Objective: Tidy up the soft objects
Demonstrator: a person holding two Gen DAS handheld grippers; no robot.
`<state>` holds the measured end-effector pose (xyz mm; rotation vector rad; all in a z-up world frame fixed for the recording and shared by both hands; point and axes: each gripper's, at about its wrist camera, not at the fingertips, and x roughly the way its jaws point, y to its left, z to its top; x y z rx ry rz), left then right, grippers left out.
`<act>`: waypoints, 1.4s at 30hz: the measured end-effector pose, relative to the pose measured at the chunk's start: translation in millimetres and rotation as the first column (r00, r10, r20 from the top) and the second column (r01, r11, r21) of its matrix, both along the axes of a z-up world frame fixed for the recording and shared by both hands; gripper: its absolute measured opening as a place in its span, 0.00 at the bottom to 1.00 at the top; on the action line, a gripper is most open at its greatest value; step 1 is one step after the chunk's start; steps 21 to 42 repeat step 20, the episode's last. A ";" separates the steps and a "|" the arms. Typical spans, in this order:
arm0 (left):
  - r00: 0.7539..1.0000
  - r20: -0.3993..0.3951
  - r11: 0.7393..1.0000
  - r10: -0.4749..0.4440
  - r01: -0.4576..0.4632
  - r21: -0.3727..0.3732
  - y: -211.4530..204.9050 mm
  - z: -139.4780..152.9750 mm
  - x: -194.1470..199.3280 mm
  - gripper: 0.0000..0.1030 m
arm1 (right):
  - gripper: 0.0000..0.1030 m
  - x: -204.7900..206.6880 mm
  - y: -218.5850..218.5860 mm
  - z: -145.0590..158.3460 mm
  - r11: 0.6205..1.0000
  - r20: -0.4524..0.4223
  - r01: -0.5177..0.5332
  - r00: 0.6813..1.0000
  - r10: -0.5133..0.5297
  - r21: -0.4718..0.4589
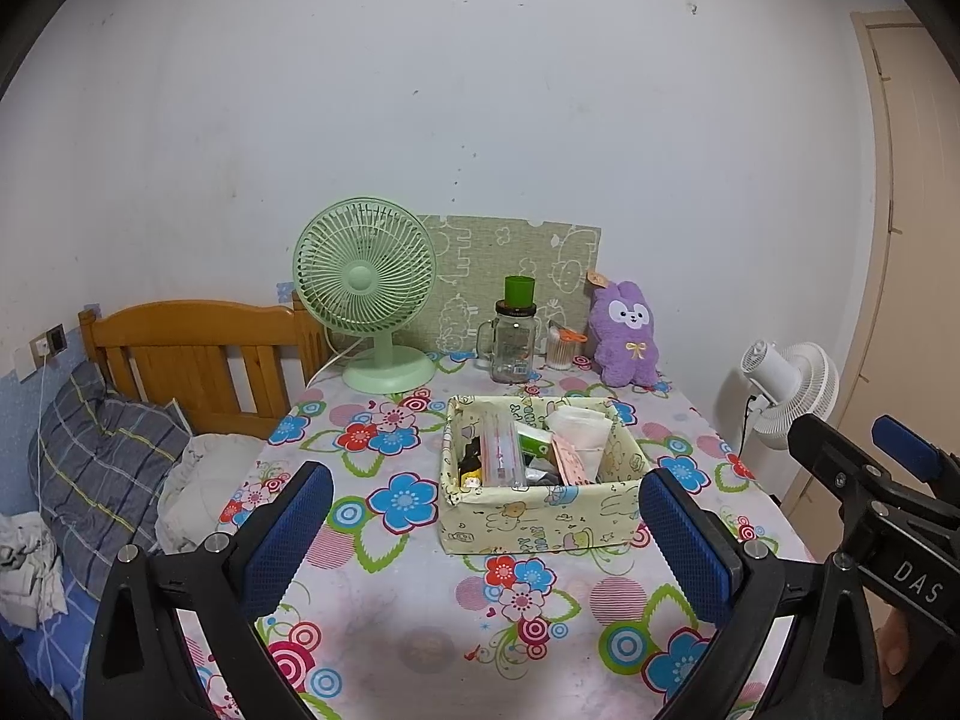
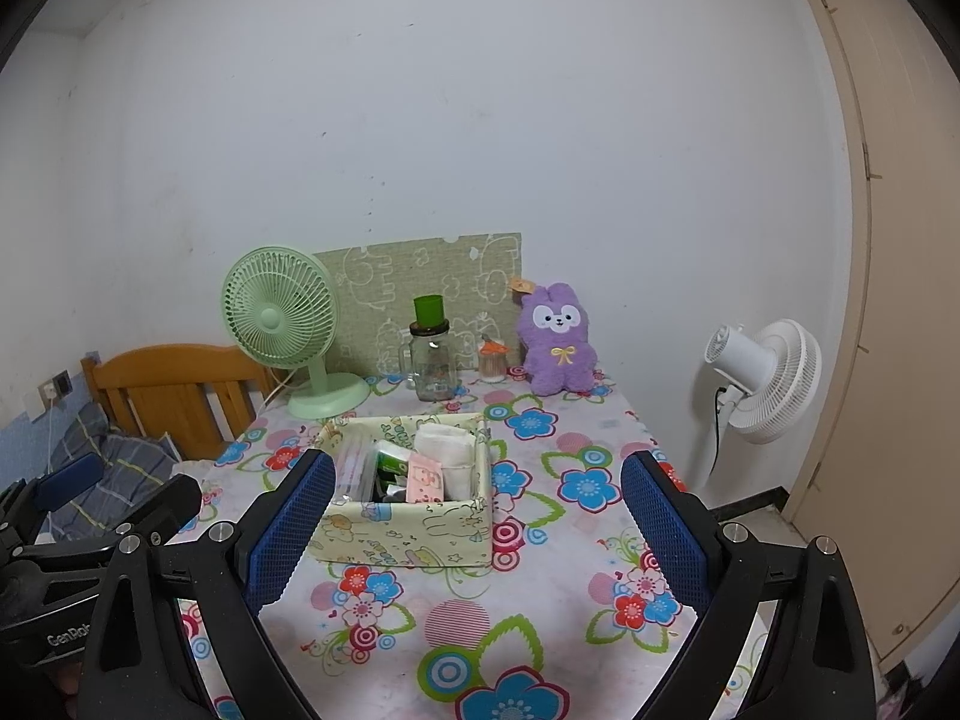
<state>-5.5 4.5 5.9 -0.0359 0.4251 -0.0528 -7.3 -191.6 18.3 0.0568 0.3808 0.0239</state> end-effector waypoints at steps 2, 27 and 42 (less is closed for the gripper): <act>1.000 0.000 1.000 0.000 0.000 0.001 0.0 -0.1 0.0 1.00 | 0.95 0.0 0.2 -0.1 1.000 -0.001 -0.001 1.000 0.001 -0.001; 1.000 0.011 1.000 -0.002 0.002 0.002 -0.5 1.8 -0.6 1.00 | 0.95 0.0 0.4 -0.2 1.000 -0.001 -0.001 1.000 0.001 -0.002; 1.000 0.011 1.000 -0.002 0.002 0.002 -0.5 1.8 -0.6 1.00 | 0.95 0.0 0.4 -0.2 1.000 -0.001 -0.001 1.000 0.001 -0.002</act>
